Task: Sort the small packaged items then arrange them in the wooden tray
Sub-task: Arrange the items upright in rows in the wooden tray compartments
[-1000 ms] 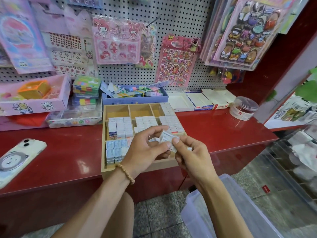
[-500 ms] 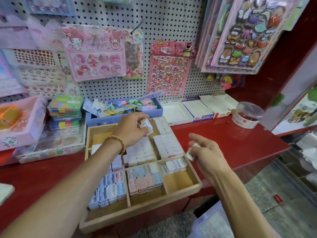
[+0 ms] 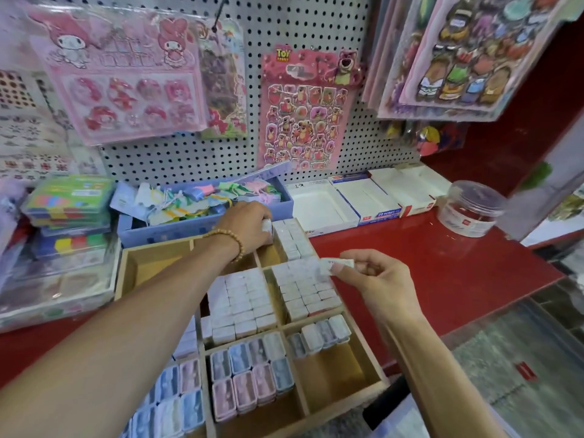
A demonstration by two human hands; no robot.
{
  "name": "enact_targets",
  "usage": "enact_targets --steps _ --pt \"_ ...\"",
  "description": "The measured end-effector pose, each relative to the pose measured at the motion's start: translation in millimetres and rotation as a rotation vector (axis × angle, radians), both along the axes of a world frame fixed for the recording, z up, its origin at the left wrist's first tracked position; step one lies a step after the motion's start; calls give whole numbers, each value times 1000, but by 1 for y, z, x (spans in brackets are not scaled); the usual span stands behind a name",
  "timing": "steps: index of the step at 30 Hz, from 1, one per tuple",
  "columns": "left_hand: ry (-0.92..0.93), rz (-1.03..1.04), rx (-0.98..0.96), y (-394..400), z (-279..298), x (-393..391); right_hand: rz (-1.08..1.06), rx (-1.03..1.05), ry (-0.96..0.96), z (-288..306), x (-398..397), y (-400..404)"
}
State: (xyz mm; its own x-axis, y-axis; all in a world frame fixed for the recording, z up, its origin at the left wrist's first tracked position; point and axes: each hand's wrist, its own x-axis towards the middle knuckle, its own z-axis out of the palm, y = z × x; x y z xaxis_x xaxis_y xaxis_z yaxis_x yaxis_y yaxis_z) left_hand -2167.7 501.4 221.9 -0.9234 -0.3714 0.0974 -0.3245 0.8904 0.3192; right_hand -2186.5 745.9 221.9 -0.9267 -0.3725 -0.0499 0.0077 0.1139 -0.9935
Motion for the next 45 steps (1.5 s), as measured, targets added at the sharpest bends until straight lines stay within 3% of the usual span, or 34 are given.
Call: enact_targets --steps 7,20,25,27,28,30,32,33,36,39,42,45 --pt "118 -11 -50 5 -11 -3 -47 -72 -39 4 -7 -10" --pt "128 -18 -76 5 -15 -1 3 -60 -99 2 -6 -21" --pt "50 -66 -80 -2 0 2 37 -90 -120 8 -2 -32" --pt "150 -32 -64 -1 9 6 32 -96 -121 10 0 -37" --pt "236 -16 4 2 14 9 31 -101 -126 11 0 -39" --pt "368 -32 366 15 27 17 37 -121 -142 12 1 -43" --pt "331 -110 701 30 41 28 57 -151 -148 14 3 -47" --pt "291 -160 733 35 44 33 73 -168 -150 14 4 -48" --pt "240 -220 594 38 49 38 101 -180 -140 16 5 -49" --pt "256 -175 462 30 49 36 68 -45 -24 15 2 -41" --pt "206 -101 213 17 41 32 -9 79 95 14 -2 -23" --pt "93 -49 -29 10 27 23 -53 78 93 12 -7 -3"
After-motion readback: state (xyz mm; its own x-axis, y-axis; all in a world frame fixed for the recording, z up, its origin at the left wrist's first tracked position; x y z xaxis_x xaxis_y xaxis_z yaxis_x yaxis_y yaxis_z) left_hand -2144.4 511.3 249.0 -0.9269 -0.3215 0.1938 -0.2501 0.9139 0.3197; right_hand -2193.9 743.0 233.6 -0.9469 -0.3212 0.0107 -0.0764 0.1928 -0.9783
